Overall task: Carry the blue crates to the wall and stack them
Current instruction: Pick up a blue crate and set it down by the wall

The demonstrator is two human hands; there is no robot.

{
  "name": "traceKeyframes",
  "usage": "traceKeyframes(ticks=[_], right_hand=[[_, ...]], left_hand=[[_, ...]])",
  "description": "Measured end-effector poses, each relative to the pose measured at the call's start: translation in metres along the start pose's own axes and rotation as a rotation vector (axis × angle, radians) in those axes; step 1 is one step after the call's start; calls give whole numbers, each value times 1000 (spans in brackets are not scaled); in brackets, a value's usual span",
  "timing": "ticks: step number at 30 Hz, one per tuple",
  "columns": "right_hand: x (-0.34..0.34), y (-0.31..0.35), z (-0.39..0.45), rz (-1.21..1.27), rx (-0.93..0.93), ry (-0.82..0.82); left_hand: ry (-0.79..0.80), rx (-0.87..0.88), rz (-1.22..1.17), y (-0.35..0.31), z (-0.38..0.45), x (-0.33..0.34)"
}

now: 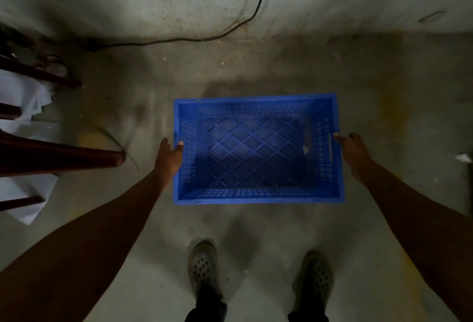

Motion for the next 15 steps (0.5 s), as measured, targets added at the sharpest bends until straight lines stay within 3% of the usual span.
traceKeyframes(ticks=[5, 10, 15], right_hand=[[-24, 17, -80, 185, -46, 17], [-50, 41, -193, 149, -67, 158], [-95, 81, -318, 260, 9, 195]], left_hand=[[-7, 35, -164, -10, -85, -25], [143, 23, -404, -44, -195, -68], [307, -20, -616, -90, -328, -135]])
Point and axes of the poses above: each hand's wrist, its own z-axis towards the middle knuckle, its own x-axis out of the palm, y = z × x, the point moved 8 cm from there along z, towards the middle knuckle, and after that the axes turned 3 degrees about y, right-handed, at the moved point
